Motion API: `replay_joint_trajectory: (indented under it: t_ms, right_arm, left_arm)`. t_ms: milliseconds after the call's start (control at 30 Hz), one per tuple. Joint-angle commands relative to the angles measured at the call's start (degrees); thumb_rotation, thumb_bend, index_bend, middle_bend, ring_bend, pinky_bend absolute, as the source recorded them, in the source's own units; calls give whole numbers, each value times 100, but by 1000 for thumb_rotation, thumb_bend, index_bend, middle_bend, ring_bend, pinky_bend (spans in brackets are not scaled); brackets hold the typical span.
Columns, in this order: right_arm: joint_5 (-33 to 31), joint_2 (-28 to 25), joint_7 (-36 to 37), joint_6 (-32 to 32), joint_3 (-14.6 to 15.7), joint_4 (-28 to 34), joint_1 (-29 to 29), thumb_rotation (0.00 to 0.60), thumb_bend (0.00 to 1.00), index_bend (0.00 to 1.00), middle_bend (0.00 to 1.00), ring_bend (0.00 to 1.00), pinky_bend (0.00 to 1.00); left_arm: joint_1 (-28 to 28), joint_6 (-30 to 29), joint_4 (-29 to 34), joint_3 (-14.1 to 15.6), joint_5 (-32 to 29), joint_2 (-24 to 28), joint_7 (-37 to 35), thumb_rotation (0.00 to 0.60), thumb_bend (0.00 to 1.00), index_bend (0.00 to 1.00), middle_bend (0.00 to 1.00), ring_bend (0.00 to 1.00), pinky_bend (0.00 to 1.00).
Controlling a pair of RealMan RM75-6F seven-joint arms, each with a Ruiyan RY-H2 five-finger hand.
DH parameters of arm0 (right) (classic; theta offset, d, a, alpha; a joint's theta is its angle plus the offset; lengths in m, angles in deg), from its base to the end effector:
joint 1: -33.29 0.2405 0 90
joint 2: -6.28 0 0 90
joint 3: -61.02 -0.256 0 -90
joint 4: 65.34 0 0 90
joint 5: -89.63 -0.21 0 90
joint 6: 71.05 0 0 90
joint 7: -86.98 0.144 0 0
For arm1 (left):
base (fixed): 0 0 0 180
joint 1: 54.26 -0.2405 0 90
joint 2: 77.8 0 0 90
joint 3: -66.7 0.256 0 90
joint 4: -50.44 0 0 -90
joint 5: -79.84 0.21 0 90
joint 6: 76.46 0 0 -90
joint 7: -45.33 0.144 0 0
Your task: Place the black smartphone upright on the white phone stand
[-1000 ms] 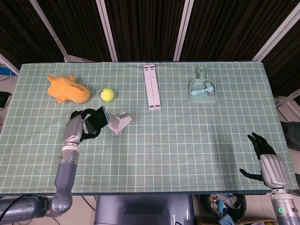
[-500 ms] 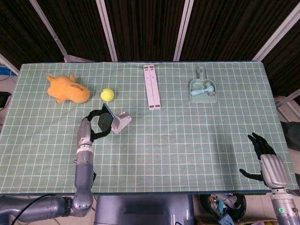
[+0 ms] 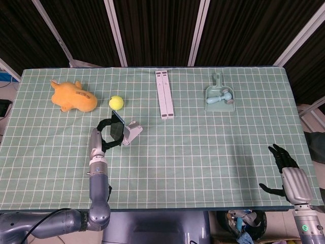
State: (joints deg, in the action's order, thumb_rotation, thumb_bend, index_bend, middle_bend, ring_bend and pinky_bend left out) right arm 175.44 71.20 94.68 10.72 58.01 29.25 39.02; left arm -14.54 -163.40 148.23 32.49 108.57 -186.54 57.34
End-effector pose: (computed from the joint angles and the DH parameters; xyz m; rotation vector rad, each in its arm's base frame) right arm -0.3021 -0.1851 0.1437 1.3571 -1.0836 1.0237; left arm -0.0979 0.3258 -0.0179 -0.6358 -1.7996 -1.2544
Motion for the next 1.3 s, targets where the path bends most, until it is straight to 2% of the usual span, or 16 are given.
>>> replay_joint_trajectory:
  t_ms: [33, 800, 1300]
  right_arm:
    - [-6, -4, 11, -4, -2, 4, 0, 600, 116, 0, 0, 0, 186]
    - [-70, -35, 87, -65, -16, 44, 12, 600, 116, 0, 0, 0, 186]
    - [-109, -62, 136, -110, -17, 82, 16, 600, 116, 0, 0, 0, 186]
  left_arm:
    - [12, 46, -121, -32, 32, -70, -24, 600, 443, 517, 590, 130, 75]
    - [228, 460, -828, -260, 162, -516, -49, 600, 441, 508, 587, 130, 92]
    - [84, 743, -1132, -170, 322, -562, -207, 600, 440, 508, 586, 130, 107]
